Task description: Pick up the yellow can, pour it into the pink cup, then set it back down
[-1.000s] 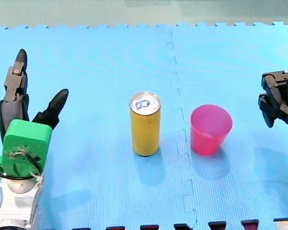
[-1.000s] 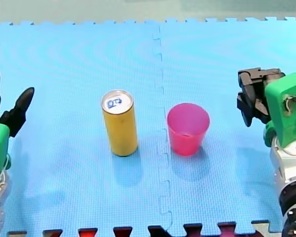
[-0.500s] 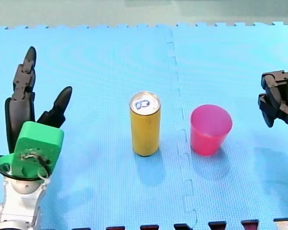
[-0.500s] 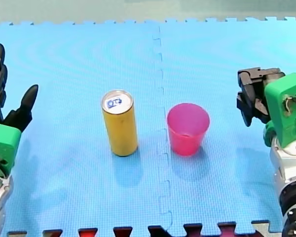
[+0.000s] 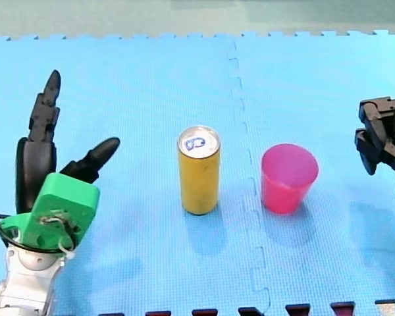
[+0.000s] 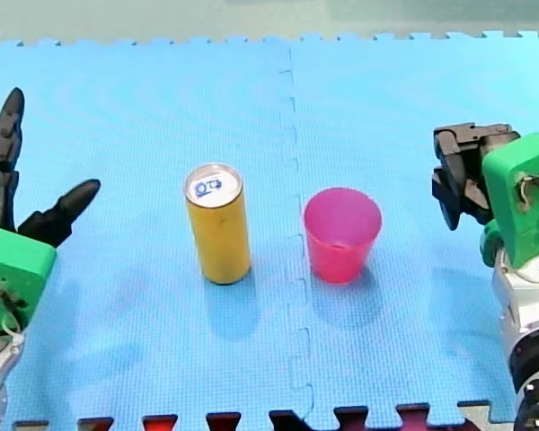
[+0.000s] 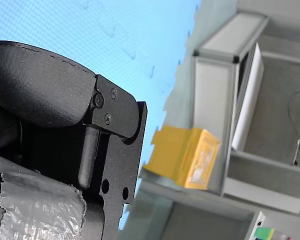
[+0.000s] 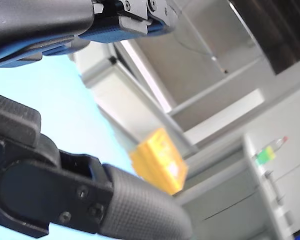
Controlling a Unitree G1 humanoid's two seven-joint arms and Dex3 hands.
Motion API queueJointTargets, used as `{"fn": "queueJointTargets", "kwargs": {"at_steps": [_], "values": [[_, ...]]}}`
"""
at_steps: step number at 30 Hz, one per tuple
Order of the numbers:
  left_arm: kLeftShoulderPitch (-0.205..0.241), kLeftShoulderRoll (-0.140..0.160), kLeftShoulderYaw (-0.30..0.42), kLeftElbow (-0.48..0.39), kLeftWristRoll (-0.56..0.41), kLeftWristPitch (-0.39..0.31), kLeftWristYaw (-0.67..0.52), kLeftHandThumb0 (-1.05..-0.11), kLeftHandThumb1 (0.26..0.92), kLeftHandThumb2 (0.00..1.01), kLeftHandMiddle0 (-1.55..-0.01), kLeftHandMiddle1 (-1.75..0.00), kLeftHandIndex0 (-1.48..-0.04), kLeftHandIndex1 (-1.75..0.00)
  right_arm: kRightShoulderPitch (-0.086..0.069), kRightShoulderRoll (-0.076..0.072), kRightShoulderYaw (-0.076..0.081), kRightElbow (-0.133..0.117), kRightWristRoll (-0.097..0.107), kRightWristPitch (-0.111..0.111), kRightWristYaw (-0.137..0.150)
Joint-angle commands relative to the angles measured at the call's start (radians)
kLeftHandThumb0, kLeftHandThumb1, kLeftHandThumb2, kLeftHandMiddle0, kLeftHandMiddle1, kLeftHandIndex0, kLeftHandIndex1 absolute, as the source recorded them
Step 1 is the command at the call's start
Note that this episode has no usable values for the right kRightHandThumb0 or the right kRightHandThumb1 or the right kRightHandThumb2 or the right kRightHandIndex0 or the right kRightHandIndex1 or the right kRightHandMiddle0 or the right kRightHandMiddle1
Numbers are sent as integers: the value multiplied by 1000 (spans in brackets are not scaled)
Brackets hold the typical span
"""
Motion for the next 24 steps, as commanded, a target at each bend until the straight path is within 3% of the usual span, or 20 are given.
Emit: {"fn": "queueJointTargets", "kwargs": {"at_steps": [1, 20, 24], "values": [[-4, 12, -6, 16, 1, -14, 1, -1048, 808, 13, -43, 0, -102, 0, -1, -6, -1, 0, 3, 2, 2], [-33, 17, -5, 91, -34, -72, 4, -1048, 830, 12, -29, 0, -92, 0, -4, -8, 2, 3, -1, 3, -2], [-40, 1, 13, 102, -107, -79, -60, -1048, 830, 10, -28, 0, -90, 0, -6, -10, -1, 5, 1, 7, 2]]}}
